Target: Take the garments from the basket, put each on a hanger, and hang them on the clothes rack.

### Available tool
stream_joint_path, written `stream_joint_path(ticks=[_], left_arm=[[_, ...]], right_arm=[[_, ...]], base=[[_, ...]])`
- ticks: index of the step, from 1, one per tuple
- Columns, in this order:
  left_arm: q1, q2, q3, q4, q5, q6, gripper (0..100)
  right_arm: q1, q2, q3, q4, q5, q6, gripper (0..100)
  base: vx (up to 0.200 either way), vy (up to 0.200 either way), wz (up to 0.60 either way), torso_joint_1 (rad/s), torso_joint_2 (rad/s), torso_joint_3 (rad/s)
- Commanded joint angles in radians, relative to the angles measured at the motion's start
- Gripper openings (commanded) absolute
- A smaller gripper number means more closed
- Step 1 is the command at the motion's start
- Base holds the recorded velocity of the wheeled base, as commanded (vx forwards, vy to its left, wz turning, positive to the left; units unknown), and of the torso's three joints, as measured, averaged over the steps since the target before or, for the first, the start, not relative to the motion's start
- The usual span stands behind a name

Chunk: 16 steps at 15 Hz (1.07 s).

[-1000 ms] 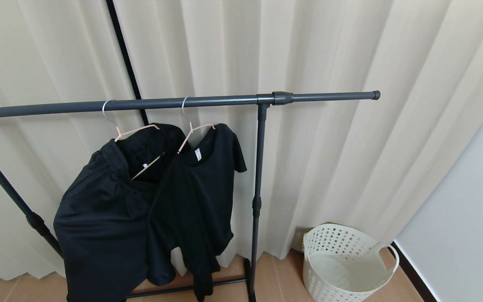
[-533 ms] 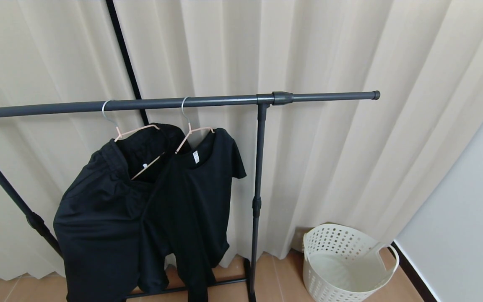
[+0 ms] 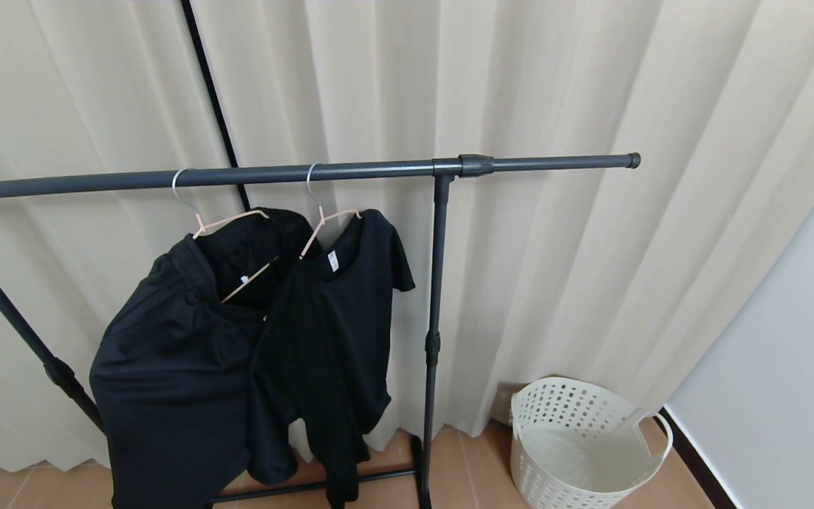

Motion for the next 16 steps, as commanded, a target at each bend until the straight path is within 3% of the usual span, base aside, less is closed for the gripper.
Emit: stream_joint_path(ticks=[1,3,4,5,6,8,10,12,13,14,15,16], left_arm=[[0.002,0.003,0.006,-0.004,0.087,0.008,100],[0.0,0.003,0.006,-0.003,0.091,0.023,100],[-0.001,0.003,0.005,-0.003,-0.02,0.046,100],[-0.003,0.003,0.002,-0.003,-0.066,0.04,100],[-0.001,0.003,0.002,-0.003,-0.055,0.037,100],[0.0,0.003,0.005,-0.001,-0.02,0.037,100],[0.0,0.003,0.005,-0.001,-0.018,0.037,100],[0.0,0.003,0.005,-0.001,-0.02,0.038,100],[0.0,0.003,0.005,-0.001,-0.021,0.038,100],[0.0,0.002,0.005,-0.003,-0.021,0.037,100],[0.0,0.002,0.005,-0.003,-0.02,0.035,100],[0.0,0.0,0.006,-0.004,-0.02,0.038,100]], right_arm=[[0.001,0.006,0.0,-0.001,-0.001,0.001,100],[0.001,0.006,0.0,-0.004,-0.01,0.009,100],[0.005,-0.017,0.0,-0.002,0.004,0.022,100],[0.011,-0.022,0.0,0.001,0.012,0.041,100],[0.011,-0.022,0.0,0.002,0.012,0.041,100],[0.008,-0.02,0.0,0.012,-0.105,0.033,100],[0.002,0.015,0.0,0.028,-0.103,0.033,100],[-0.113,0.159,0.0,0.03,-0.093,0.007,100],[-0.277,0.22,0.0,0.027,-0.039,-0.044,100],[-0.314,0.159,0.0,0.021,0.016,-0.07,100],[-0.301,-0.022,0.0,0.013,0.15,-0.074,100],[-0.286,-0.022,0.0,-0.001,0.167,-0.07,100]], base=[[0.0,0.0,0.0,0.0,0.0,0.0],[0.0,0.0,0.0,0.0,0.0,0.0],[0.0,0.0,0.0,0.0,0.0,0.0],[0.0,0.0,0.0,0.0,0.0,0.0],[0.0,0.0,0.0,0.0,0.0,0.0],[0.0,0.0,0.0,0.0,0.0,0.0],[0.0,0.0,0.0,0.0,0.0,0.0],[0.0,0.0,0.0,0.0,0.0,0.0],[0.0,0.0,0.0,0.0,0.0,0.0],[0.0,0.0,0.0,0.0,0.0,0.0],[0.0,0.0,0.0,0.0,0.0,0.0],[0.0,0.0,0.0,0.0,0.0,0.0]])
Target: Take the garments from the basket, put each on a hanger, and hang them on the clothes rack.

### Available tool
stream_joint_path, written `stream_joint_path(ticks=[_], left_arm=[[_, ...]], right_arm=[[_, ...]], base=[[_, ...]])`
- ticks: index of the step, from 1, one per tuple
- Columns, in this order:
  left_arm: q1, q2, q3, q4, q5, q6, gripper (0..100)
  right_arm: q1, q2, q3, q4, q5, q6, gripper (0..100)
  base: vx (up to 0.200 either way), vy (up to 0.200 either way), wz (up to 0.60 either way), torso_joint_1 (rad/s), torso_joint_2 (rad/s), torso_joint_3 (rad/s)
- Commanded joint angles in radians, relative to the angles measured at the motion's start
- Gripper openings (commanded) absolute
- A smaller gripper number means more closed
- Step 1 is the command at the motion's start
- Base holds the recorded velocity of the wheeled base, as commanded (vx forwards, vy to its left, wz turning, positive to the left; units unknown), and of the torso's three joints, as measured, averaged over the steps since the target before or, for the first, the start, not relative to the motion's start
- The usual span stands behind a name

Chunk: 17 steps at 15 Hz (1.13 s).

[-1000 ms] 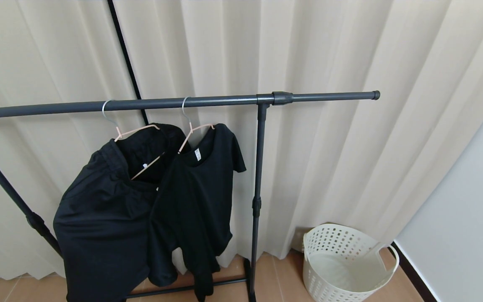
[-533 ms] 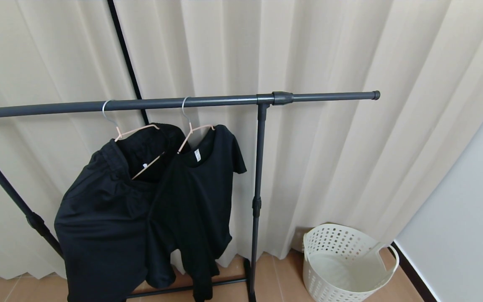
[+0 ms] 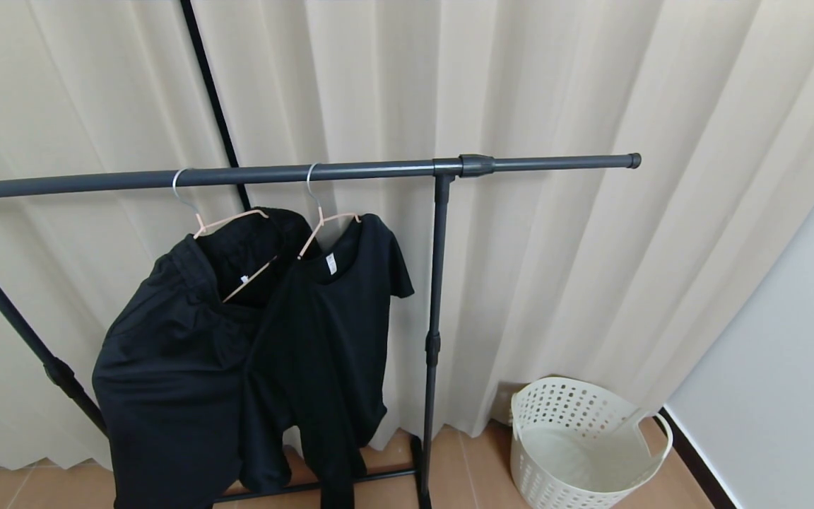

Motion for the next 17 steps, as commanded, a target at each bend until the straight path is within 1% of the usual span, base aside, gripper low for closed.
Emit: stream_joint_path(ticks=[1,3,17], left_arm=[[0.0,0.0,0.001,-0.002,-0.002,-0.001,100],[0.0,0.0,-0.001,-0.002,0.003,-0.013,100],[0.0,0.0,-0.001,-0.002,0.003,-0.013,100]], right_arm=[[-0.015,-0.124,0.0,-0.023,0.115,-0.006,100],[-0.015,-0.124,0.0,-0.023,0.115,-0.004,100],[-0.015,-0.124,0.0,-0.024,0.114,-0.004,100]], base=[[0.0,0.0,0.0,0.0,0.0,0.0],[0.0,0.0,0.0,0.0,0.0,0.0],[0.0,0.0,0.0,0.0,0.0,0.0]])
